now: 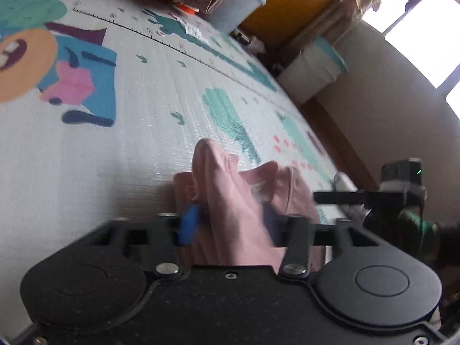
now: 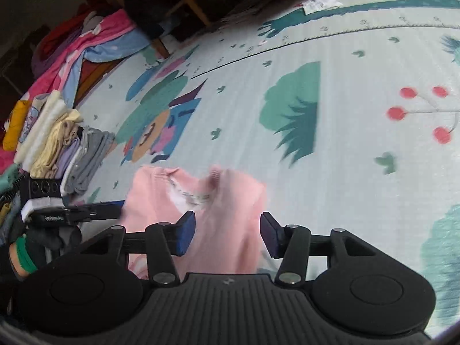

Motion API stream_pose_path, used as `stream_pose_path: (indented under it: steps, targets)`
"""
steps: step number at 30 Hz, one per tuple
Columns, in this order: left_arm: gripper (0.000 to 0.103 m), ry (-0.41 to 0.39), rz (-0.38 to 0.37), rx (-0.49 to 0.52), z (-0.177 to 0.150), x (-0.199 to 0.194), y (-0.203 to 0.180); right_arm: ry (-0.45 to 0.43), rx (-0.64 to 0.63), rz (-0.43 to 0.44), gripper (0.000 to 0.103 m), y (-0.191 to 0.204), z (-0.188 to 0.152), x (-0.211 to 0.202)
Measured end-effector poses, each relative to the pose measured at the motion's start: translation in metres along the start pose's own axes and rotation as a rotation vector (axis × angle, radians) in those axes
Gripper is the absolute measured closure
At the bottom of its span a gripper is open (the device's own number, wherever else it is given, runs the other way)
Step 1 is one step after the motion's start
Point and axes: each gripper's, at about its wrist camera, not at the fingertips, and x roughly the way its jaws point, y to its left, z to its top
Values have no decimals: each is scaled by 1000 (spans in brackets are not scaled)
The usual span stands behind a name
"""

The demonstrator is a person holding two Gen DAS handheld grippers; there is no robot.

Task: Fold clothes

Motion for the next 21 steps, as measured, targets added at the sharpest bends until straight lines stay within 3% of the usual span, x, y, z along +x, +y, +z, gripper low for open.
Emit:
stream_pose_path:
  steps: [1,2,3,5,7,8,10,13,16,19,21]
  targets:
    - [92,1,-41,-113,3,6,9,3,49,44,85,-3,3,1]
    - [92,-5,-89,-219,5,8,18,7,98,88,90,-5,5,3]
    - [92,5,-110,-293,5,6,24,8,141,126,92,-7,8,4]
    - [92,61,-59,-342,5,8,36,13,177,103,92,-12,8,10]
    - [92,62,5,-312,6,7,43,31,202,49,89,-20,6,21]
    - [87,47,26,-280,8,3,41,25,187,1,86,-22,6,23]
    - [69,6,67,-170,13,-11,25,-4,161,-20,72,-17,6,16]
    - [66,-67,133,173,20,-26,-20,-79,-1,-87,67,8,6,-8]
    - [66,-111,102,513,17,-16,-55,-150,-208,-141,68,35,6,-14]
    - [65,-101,104,675,15,9,-55,-158,-482,-195,68,65,2,1]
    - [63,-33,143,693,14,30,-40,-98,-575,-214,68,70,-1,25]
